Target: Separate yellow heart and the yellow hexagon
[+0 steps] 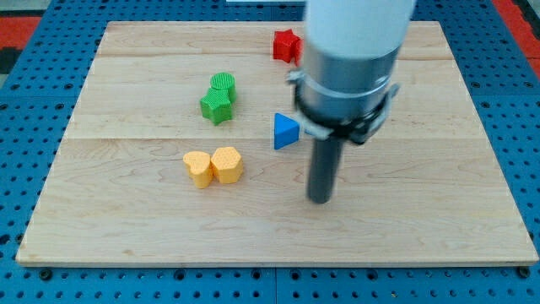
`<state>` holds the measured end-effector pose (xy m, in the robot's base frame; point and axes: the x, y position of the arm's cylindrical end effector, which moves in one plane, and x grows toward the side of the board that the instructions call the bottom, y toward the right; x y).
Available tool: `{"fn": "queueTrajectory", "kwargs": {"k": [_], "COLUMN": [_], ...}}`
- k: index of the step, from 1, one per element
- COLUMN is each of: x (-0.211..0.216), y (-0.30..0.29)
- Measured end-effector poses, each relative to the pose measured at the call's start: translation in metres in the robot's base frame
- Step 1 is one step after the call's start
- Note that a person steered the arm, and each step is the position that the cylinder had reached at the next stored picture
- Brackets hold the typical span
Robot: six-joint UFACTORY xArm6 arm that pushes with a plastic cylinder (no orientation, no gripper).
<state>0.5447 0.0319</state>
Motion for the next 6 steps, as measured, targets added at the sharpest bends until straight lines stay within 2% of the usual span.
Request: {"fn": "queueTrajectory", "kwargs": {"k": [1, 2, 3, 4, 5, 6], "x": [-0.016, -0.061, -0.061, -0.055, -0.061, -0.040], "y": [-0.078, -0.111, -0.149, -0.148, -0.220, -0.221]}}
